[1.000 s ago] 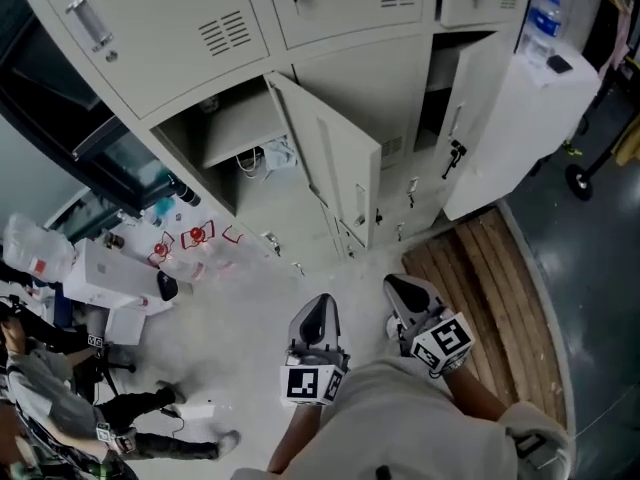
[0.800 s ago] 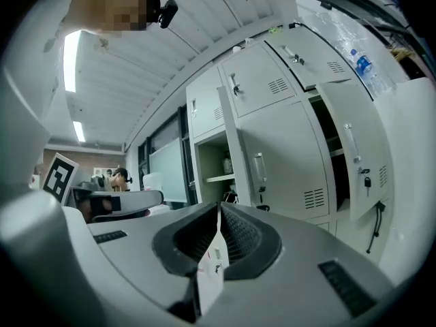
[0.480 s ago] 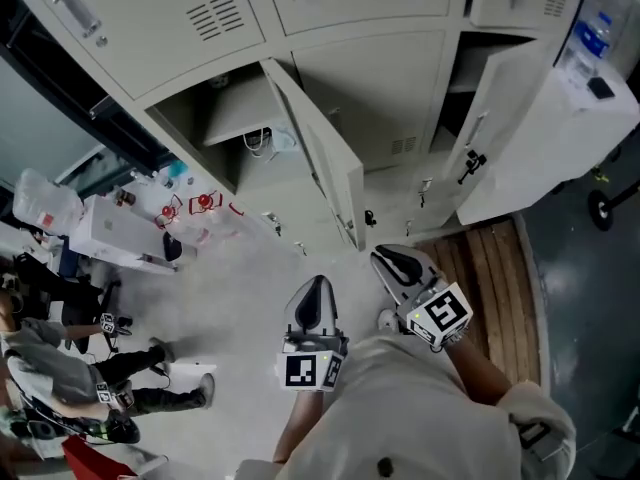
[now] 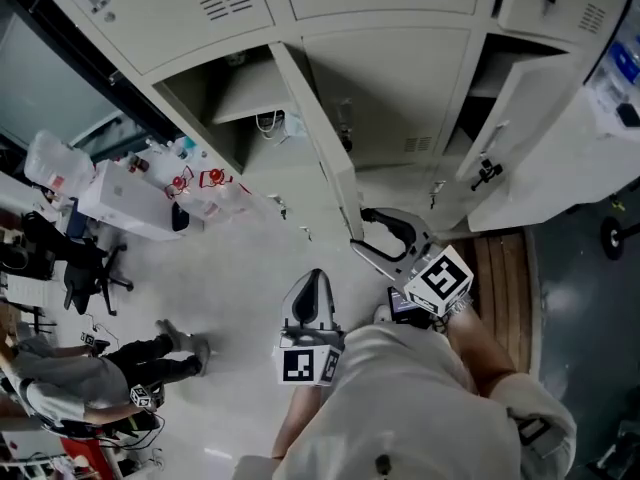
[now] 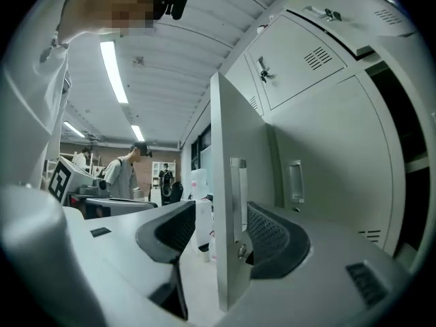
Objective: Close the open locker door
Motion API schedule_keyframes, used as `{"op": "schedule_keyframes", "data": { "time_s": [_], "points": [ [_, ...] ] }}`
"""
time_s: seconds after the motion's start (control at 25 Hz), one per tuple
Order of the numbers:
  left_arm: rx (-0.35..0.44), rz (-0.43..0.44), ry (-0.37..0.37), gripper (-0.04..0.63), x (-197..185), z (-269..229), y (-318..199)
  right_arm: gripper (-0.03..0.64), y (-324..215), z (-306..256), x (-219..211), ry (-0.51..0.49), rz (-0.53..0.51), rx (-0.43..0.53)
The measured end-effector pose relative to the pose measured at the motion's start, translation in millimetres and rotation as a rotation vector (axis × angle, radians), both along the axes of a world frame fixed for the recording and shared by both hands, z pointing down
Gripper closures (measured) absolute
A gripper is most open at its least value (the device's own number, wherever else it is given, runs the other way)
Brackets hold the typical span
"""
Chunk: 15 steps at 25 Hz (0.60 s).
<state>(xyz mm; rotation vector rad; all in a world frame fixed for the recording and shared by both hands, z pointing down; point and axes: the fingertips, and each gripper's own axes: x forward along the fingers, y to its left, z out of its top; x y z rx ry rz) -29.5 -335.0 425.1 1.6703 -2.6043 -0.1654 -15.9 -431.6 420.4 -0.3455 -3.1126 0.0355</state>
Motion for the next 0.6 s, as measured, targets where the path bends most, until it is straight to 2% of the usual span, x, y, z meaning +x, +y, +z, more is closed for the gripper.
{"op": "schedule_keyframes", "data": {
  "time_s": [0.2,0.6],
  "points": [
    [-0.012,-0.036,-0.018,0.586,-2.4,-2.2,5.3,0.397,7.8,-4.3,-12.8,-0.004,-0.106,0.008],
    [-0.024,-0.088,-0.015,0.586,-9.2,3.8,14.9,0.397,24.4,-6.6,-33.1,-0.02,-0.18,0.009]
  ]
}}
